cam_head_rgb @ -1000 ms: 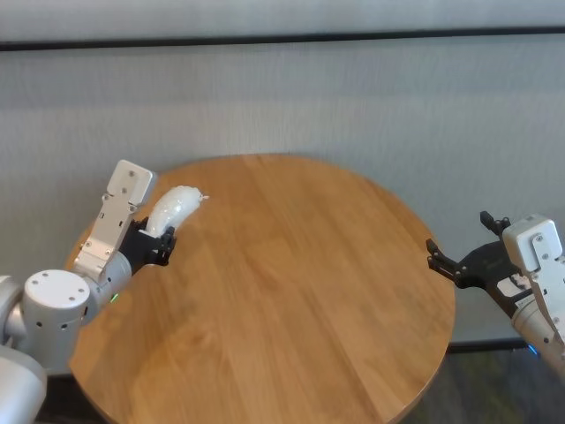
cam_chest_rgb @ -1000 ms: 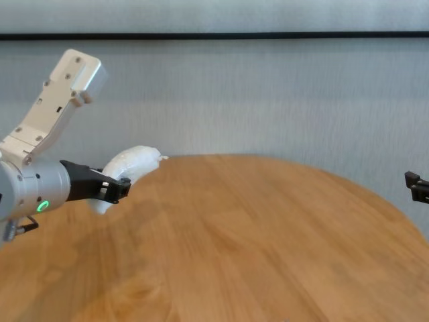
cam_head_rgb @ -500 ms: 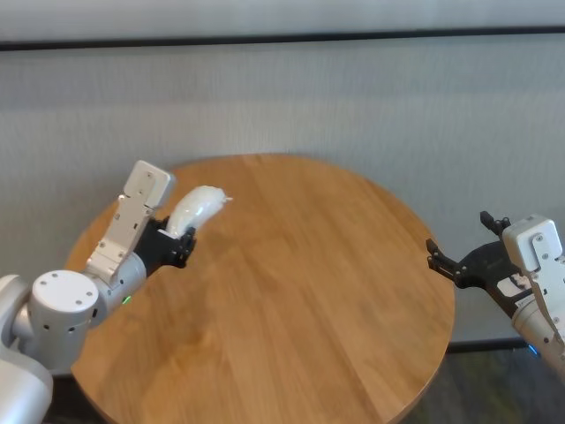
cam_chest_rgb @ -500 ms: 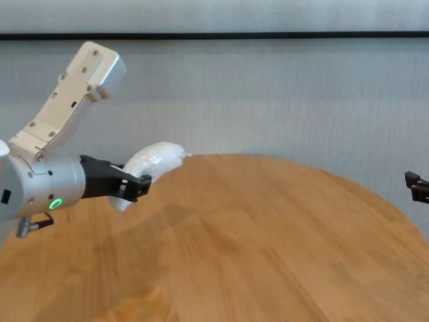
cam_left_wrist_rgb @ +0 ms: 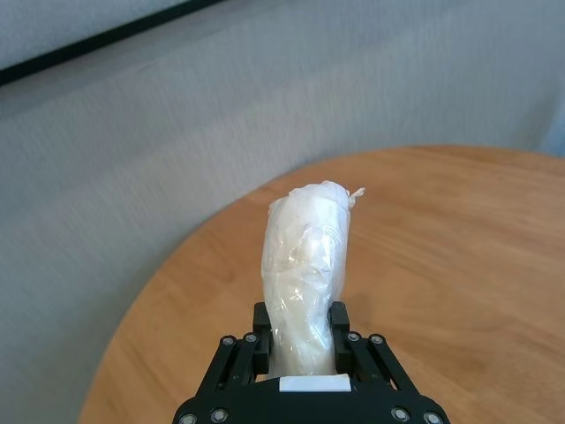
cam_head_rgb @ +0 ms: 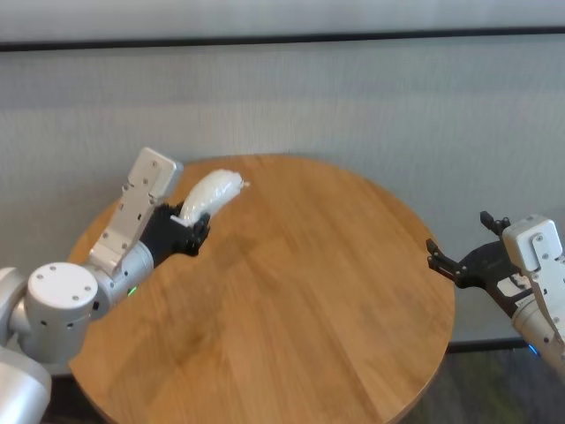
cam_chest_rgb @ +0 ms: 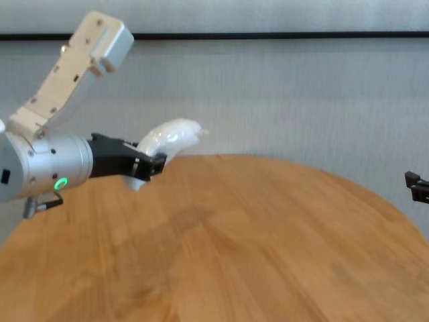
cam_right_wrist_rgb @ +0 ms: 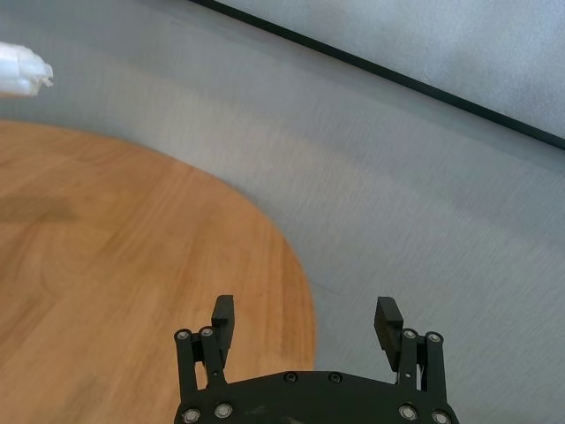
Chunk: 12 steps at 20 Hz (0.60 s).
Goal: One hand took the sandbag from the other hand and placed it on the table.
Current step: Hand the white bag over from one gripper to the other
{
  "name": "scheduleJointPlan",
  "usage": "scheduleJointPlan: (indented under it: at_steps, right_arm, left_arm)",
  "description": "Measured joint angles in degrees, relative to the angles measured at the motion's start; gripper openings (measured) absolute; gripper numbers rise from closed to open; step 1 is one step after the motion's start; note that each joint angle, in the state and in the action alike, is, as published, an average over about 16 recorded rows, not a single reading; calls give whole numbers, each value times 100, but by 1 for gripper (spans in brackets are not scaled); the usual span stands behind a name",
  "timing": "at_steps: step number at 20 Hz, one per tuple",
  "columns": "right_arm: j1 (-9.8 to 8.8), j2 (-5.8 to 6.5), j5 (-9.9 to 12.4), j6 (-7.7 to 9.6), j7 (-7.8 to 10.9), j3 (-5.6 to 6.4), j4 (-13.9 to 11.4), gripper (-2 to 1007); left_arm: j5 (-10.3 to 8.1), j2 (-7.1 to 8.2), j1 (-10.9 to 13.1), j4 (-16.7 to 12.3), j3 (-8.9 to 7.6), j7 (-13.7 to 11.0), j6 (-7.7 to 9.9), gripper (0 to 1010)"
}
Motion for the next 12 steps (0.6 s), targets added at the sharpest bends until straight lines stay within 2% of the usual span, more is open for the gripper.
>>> scheduleJointPlan:
  at_steps: [7,12]
  right_arm:
    - [0,0,0,0,0,0,0,1001]
    - [0,0,0,0,0,0,0,1000]
  left_arm:
    - [-41,1,114,-410,-82,-176,-48,412]
    - [-55,20,178,-663,-77,-330,-113,412]
